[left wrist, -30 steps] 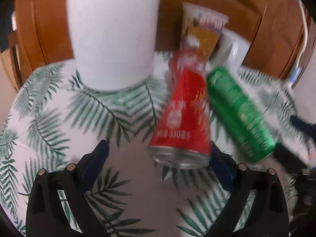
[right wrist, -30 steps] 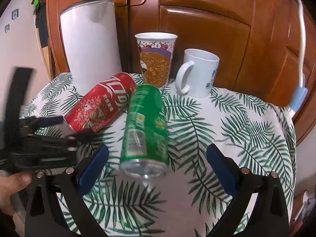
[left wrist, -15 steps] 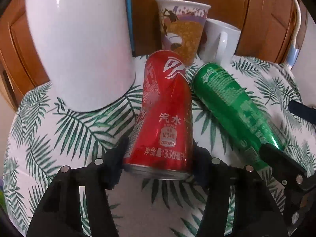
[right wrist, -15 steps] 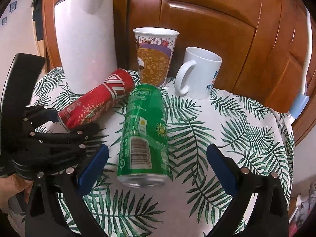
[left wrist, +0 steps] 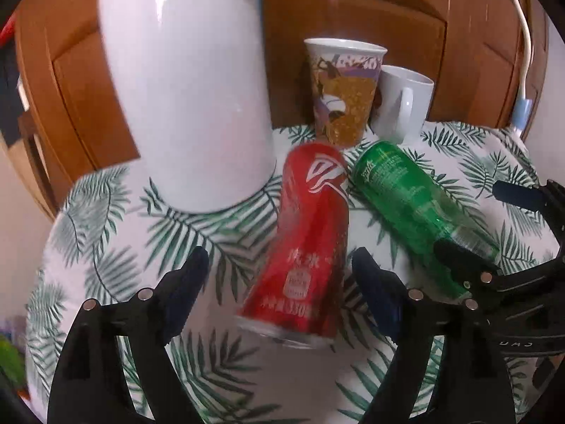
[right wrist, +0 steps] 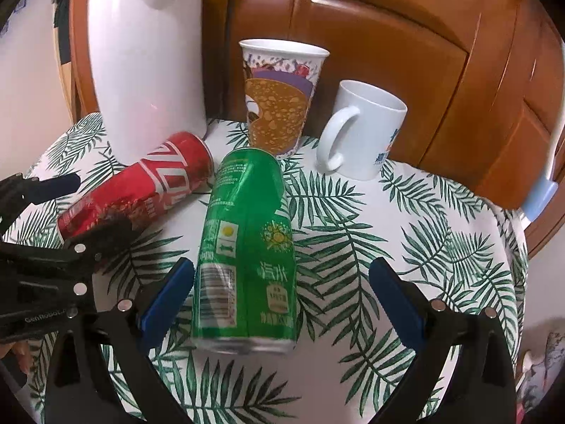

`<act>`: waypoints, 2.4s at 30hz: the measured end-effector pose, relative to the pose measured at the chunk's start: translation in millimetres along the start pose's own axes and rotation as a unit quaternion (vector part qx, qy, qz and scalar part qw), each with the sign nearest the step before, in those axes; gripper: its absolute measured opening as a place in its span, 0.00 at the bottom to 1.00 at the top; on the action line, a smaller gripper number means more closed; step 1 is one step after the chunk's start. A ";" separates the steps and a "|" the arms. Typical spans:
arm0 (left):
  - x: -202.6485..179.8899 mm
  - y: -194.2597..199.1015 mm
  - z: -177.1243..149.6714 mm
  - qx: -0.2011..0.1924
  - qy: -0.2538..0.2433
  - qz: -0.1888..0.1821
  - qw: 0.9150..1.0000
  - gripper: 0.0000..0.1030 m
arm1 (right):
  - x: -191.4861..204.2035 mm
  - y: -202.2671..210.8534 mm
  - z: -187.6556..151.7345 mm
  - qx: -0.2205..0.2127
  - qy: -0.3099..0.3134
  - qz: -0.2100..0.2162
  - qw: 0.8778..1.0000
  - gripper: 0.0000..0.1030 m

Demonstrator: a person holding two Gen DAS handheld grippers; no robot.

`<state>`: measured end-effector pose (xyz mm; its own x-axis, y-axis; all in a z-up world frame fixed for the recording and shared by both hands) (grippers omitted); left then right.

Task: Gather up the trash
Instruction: 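Grasp the red soda can with the left gripper while the right grasps the green can, then lift both held cans off the tablecloth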

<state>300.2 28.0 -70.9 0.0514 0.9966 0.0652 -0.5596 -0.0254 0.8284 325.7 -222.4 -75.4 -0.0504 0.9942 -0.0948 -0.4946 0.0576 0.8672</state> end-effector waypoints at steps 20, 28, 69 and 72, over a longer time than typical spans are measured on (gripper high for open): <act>11.6 -2.6 -14.4 0.027 -0.002 -0.025 0.999 0.48 | 14.6 -15.7 10.5 0.023 0.037 -0.022 0.999 0.89; 14.0 4.2 -20.6 0.026 -0.004 -0.023 0.999 0.48 | 15.3 -12.2 -12.3 0.024 0.034 0.019 0.999 0.57; -0.6 92.5 -133.8 0.019 -0.022 0.002 1.000 0.48 | 14.8 90.5 -148.2 0.004 0.007 0.093 0.996 0.57; -3.0 96.9 -142.4 0.021 -0.025 0.002 0.999 0.48 | 17.9 92.5 -154.5 0.007 0.012 0.090 0.996 0.57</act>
<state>128.0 33.8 -70.1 0.0916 0.9913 0.0947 -0.5253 -0.0326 0.8503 145.0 -213.3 -72.4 -0.1580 0.9861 0.0505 -0.4636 -0.1192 0.8780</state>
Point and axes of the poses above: each gripper's, at about its wrist camera, not at the fingertips, and y roughly against the way its jaws point, x to its left, z to its top, the point moved 2 cm from there along -y, roughly the way its jaws point, and after that the axes turned 11 degrees about x, right-handed, at the moved point
